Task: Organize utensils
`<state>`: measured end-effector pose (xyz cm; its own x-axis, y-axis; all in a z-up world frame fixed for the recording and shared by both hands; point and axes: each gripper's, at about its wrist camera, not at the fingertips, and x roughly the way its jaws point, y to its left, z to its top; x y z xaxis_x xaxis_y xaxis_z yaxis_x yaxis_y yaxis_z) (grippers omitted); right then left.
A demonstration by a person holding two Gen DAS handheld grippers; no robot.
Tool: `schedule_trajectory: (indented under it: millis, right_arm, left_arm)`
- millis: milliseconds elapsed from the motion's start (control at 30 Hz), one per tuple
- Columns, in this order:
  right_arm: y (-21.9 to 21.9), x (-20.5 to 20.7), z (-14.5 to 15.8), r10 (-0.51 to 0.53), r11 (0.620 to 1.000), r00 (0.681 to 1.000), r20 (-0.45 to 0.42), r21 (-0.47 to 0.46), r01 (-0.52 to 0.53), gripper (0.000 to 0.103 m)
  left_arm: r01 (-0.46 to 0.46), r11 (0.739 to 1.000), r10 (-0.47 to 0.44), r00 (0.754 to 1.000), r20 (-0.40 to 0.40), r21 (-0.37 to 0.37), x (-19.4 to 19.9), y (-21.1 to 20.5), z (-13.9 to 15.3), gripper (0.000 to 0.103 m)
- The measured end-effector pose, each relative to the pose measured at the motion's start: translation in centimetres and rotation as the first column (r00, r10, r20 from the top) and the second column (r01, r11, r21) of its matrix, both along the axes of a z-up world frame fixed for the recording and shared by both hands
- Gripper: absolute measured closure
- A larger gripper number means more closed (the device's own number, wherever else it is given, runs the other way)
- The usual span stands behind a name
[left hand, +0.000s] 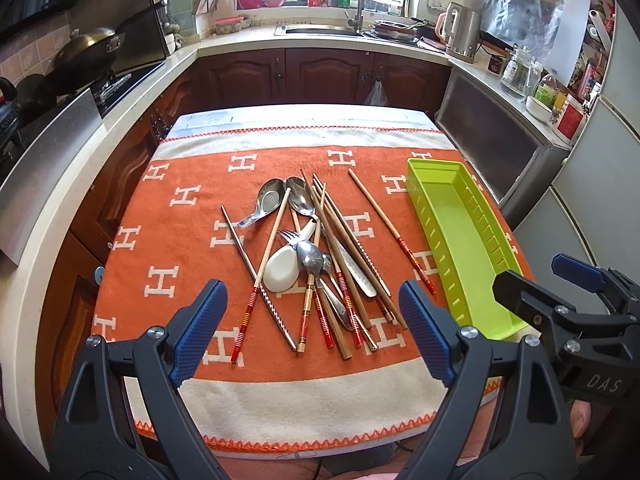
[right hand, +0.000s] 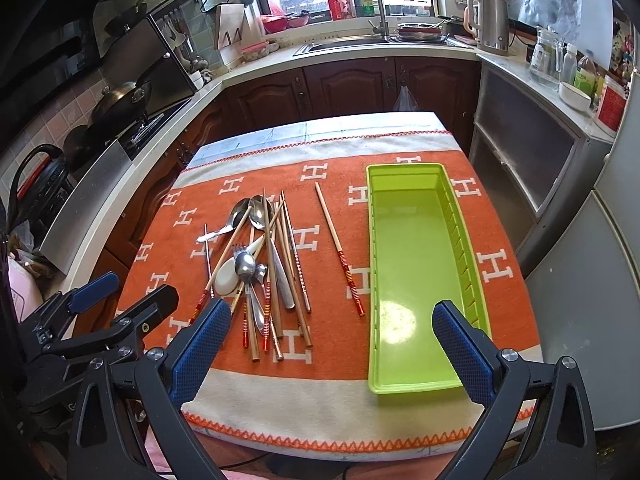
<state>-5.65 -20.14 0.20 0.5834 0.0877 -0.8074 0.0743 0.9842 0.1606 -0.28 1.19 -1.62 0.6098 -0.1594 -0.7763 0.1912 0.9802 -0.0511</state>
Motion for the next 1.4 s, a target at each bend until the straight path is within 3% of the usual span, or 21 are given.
schedule_trajectory:
  millis: [233,400,533,700,733,867,1000,1067,1400]
  right_arm:
    - [1.0,2.2,-0.2,0.03,0.999,1.0,0.0,-0.029,-0.03,0.002]
    - [1.9,5.5,0.3,0.08,0.996,0.997,-0.003,-0.026,-0.08,0.019]
    - [2.3,9.1,0.2,0.128,0.992,0.992,-0.013,-0.004,-0.128,0.024]
    - [1.9,15.5,-1.4,0.169,0.985,0.981,-0.093,0.06,-0.164,0.054]
    - [1.8,17.0,-2.1,0.177,0.983,0.977,-0.122,0.078,-0.169,0.055]
    - [1.8,21.7,-5.4,0.197,0.979,0.953,-0.23,0.103,-0.178,0.068]
    - [2.1,24.9,-9.7,0.195,0.98,0.925,-0.325,0.097,-0.172,0.074]
    - [2.4,26.0,-11.7,0.186,0.983,0.914,-0.361,0.081,-0.168,0.075]
    - [4.0,28.7,-16.3,0.138,0.983,0.881,-0.452,-0.042,-0.176,0.078]
  left_arm:
    - [-0.016,0.999,0.012,0.996,-0.089,-0.051,2.6,2.4,-1.4,0.017]
    - [-0.057,0.998,0.056,0.998,-0.04,-0.033,4.6,5.1,-0.8,0.017]
    - [-0.076,0.997,0.076,0.996,-0.047,0.003,7.4,6.9,-1.3,0.017]
    - [-0.025,0.999,0.027,0.994,-0.103,0.026,11.5,7.7,-3.5,0.028]
    - [-0.007,1.0,0.009,0.993,-0.117,0.025,12.4,7.6,-4.1,0.03]
    - [0.053,0.999,-0.052,0.978,-0.202,0.0,15.1,6.5,-6.9,0.051]
    - [0.105,0.993,-0.117,0.951,-0.285,-0.056,16.8,5.3,-9.8,0.074]
    - [0.118,0.99,-0.137,0.938,-0.317,-0.078,17.6,4.8,-11.1,0.079]
    - [0.123,0.99,-0.141,0.925,-0.353,-0.075,20.0,4.0,-13.2,0.082]
